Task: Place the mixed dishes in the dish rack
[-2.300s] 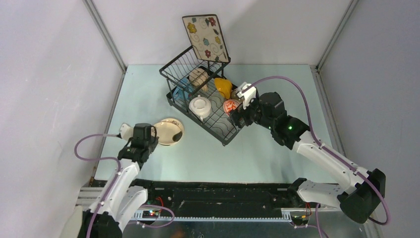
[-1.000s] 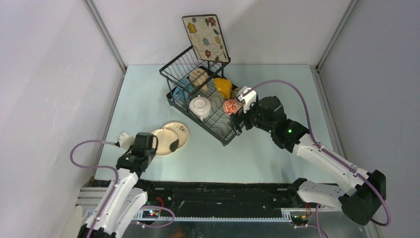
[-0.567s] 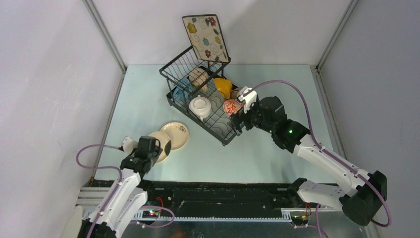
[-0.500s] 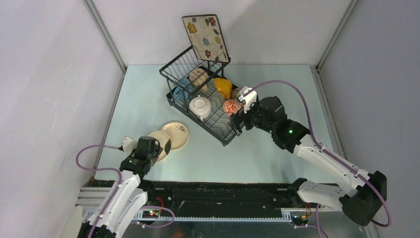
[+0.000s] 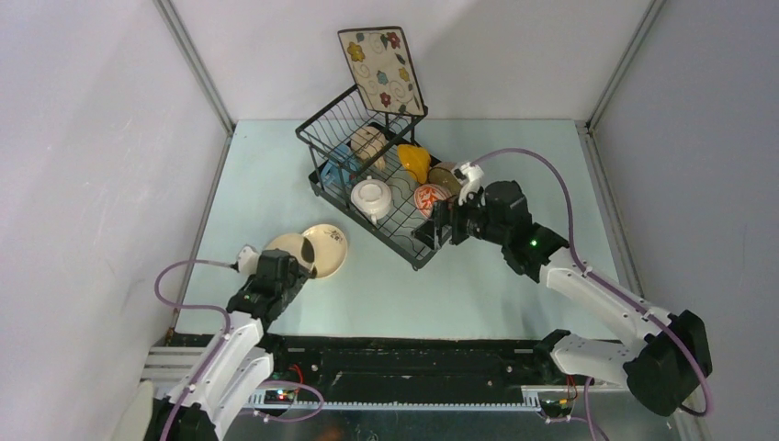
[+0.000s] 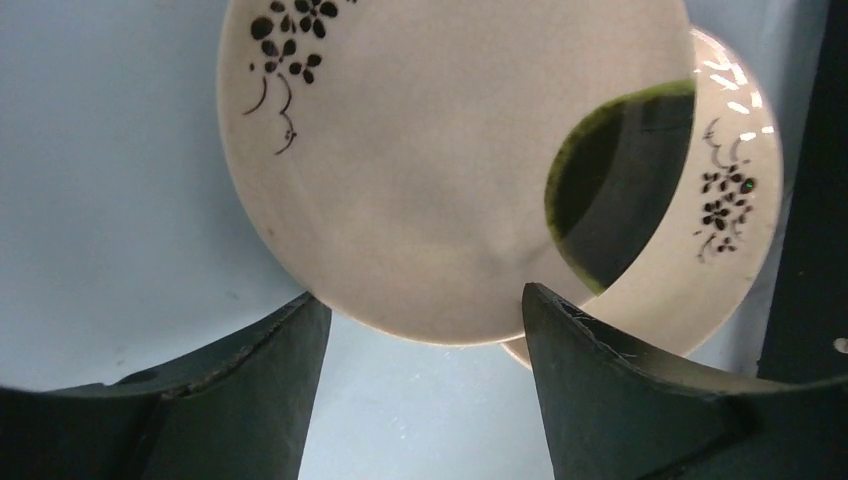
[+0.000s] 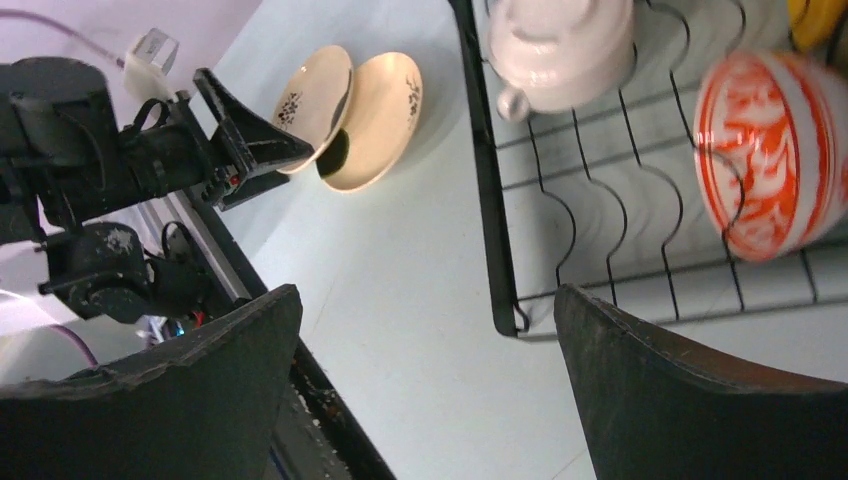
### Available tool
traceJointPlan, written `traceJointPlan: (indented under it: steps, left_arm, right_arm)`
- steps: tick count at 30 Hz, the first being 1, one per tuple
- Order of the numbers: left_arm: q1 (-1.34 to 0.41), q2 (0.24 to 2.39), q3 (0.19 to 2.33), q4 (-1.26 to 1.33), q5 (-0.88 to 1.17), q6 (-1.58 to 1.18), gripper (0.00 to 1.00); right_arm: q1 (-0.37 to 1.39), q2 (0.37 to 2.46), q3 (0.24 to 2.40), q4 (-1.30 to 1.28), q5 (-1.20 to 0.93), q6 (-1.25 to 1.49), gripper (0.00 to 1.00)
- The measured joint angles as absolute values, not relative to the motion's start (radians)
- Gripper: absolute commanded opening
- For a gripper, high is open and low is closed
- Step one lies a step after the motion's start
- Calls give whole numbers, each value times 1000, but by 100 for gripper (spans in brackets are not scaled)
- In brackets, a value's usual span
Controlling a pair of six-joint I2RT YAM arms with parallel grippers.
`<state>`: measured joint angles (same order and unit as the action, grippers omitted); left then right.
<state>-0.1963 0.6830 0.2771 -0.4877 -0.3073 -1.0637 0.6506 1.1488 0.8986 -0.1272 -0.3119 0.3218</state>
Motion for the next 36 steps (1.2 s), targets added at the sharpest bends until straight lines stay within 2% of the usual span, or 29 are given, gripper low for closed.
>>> traceJointPlan:
  steps: [4,6,7,10,11,12,15,16,26,36]
  left_arm:
    - [-196,717,270,-433,-292,-1059,77]
    - [-196,727,267,-406,-283,-1057,68]
    - [-196,730,264,-398,-283,-1059,59]
    - [-196,732,257,-391,-295,-1075,40]
    - [-196,731,254,-392,-306,-1079,31]
    - [-196,725,248,-392,-315,-1085,27]
    - [-196,680,228,-382,-337,-1108,4]
    - [-196,651,226,-370,-341,-1113,1]
    - [-197,458,250,-494,-448,-1073,0]
    - [-197,353,451,-551,-440,-905,0]
  right_arm:
    - [601,1116,790,-72,-320,446,99]
    - [626,1101,781,-73,-283,464,99]
    - [642,1091,781,-68,-268,467,99]
    - [680,1051,781,-48,-232,476,100]
    - [684,1041,781,-41,-225,479,100]
    - [686,1032,781,-34,-216,481,100]
    - [688,1023,781,-19,-199,483,100]
    - [689,1022,781,-18,-194,484,100]
    - [691,1016,781,-11,-183,483,100]
    - [692,1014,781,-9,-177,490,100]
